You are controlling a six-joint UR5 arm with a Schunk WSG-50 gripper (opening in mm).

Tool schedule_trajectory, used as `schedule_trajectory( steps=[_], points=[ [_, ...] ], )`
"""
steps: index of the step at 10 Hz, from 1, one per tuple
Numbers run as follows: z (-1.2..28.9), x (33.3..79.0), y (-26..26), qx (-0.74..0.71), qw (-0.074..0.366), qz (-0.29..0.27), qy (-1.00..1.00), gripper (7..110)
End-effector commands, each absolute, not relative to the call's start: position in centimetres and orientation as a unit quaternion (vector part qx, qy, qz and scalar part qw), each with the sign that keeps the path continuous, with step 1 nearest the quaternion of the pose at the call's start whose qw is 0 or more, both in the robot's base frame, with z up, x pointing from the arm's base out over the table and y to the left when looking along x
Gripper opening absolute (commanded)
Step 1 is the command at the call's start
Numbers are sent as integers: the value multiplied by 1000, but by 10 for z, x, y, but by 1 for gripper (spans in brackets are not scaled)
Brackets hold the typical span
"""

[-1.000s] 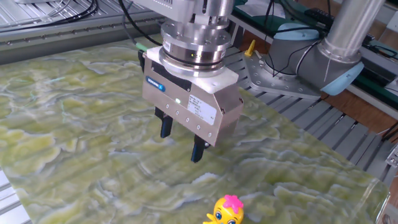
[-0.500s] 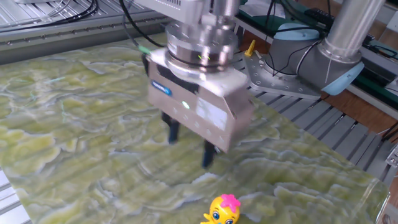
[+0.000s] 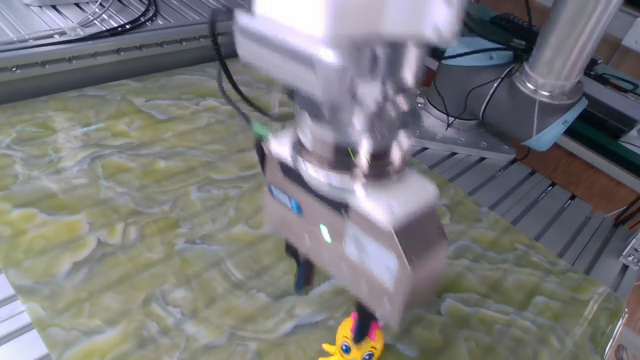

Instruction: Grasp the moving object

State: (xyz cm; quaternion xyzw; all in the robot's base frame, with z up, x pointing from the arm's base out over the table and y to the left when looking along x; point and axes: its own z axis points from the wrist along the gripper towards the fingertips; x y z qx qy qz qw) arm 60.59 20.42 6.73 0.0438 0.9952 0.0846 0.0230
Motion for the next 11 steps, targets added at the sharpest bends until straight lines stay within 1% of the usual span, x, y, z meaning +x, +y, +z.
schedule_trajectory(
  steps=[1, 2, 4, 7, 8, 11],
  points=[
    [59, 609, 220, 56, 25, 66, 996, 88],
    [55, 603, 214, 55, 21, 45, 997, 88],
    [45, 600, 206, 45, 32, 24, 998, 88],
    [25, 584, 204, 41, 29, 17, 999, 88],
    [20, 579, 199, 40, 27, 8, 999, 66],
    [13, 578, 200, 35, 27, 7, 999, 66]
  ],
)
